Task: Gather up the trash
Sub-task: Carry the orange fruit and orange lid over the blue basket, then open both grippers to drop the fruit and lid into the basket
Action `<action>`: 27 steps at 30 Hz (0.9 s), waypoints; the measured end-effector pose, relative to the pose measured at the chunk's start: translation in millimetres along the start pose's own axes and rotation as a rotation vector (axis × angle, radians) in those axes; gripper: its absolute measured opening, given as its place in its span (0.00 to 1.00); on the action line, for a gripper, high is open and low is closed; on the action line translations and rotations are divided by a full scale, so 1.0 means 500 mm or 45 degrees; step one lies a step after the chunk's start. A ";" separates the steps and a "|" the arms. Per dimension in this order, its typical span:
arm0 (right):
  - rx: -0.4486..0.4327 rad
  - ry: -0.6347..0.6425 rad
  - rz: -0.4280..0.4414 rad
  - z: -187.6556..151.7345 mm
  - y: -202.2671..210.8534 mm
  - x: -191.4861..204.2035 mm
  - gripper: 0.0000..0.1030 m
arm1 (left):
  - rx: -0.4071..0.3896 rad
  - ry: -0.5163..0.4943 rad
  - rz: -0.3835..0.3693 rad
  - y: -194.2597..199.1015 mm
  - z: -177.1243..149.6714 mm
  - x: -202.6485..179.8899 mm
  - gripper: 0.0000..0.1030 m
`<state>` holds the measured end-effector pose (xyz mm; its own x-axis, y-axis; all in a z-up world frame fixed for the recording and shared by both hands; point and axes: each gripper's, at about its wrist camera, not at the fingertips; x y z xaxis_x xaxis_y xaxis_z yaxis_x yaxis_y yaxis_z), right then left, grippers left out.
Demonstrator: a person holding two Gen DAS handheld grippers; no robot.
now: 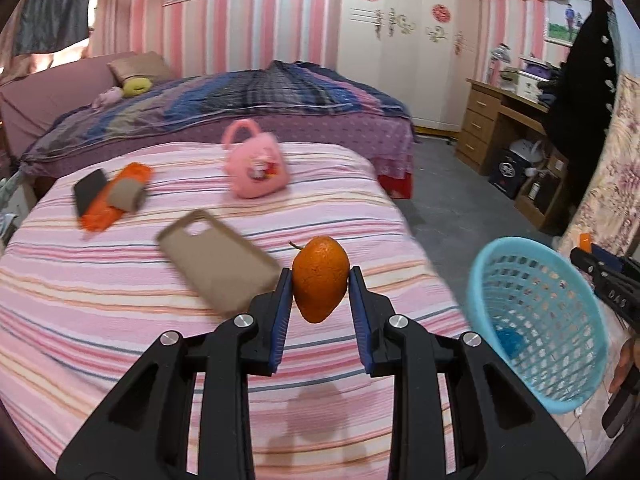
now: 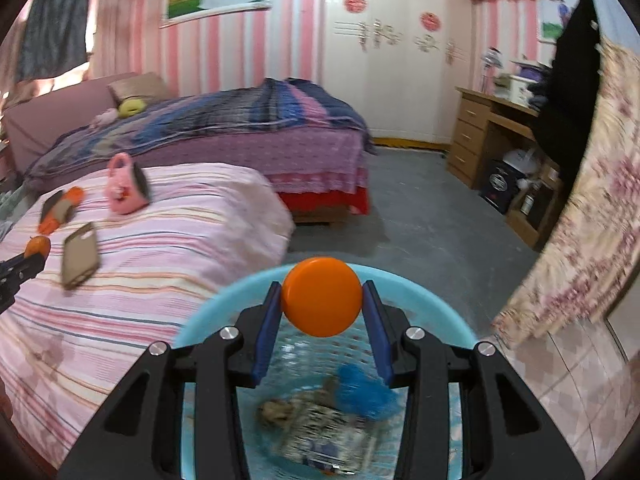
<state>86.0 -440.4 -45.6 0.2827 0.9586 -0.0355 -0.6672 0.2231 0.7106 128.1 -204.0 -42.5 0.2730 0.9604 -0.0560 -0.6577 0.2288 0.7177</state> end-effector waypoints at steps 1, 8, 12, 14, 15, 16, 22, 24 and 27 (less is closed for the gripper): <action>0.016 -0.013 -0.031 -0.007 -0.005 -0.018 0.39 | -0.006 -0.015 -0.013 -0.003 -0.001 -0.015 0.27; 0.047 -0.019 -0.071 -0.032 -0.020 -0.091 0.39 | 0.010 -0.121 -0.080 -0.034 -0.013 -0.119 0.28; 0.057 -0.033 -0.062 -0.048 -0.022 -0.137 0.39 | 0.022 -0.178 -0.114 -0.048 -0.017 -0.184 0.28; 0.052 -0.039 -0.057 -0.050 -0.017 -0.143 0.39 | 0.022 -0.210 -0.132 -0.052 -0.019 -0.218 0.28; 0.052 -0.039 -0.057 -0.050 -0.017 -0.143 0.39 | 0.022 -0.219 -0.137 -0.053 -0.019 -0.227 0.28; 0.045 -0.046 -0.053 -0.053 -0.016 -0.148 0.39 | 0.022 -0.230 -0.144 -0.055 -0.019 -0.240 0.28; 0.030 -0.080 -0.039 -0.058 -0.017 -0.160 0.39 | 0.048 -0.295 -0.204 -0.064 -0.007 -0.305 0.28; 0.032 -0.083 -0.044 -0.056 -0.015 -0.160 0.39 | 0.046 -0.307 -0.222 -0.061 -0.005 -0.317 0.30; 0.030 -0.101 -0.040 -0.055 -0.015 -0.162 0.39 | 0.022 -0.323 -0.189 -0.054 -0.007 -0.323 0.70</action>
<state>49.5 -514.7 -67.4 0.3578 0.9338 -0.0030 -0.6410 0.2480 0.7264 99.4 -364.5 -55.1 0.5334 0.8458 0.0127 -0.5862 0.3588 0.7264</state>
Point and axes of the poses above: each gripper's, at about its wrist camera, not at the fingertips, and y roughly against the way its jaws point, x to its left, z to its top, and after that the axes turned 10 degrees about x, right-handed
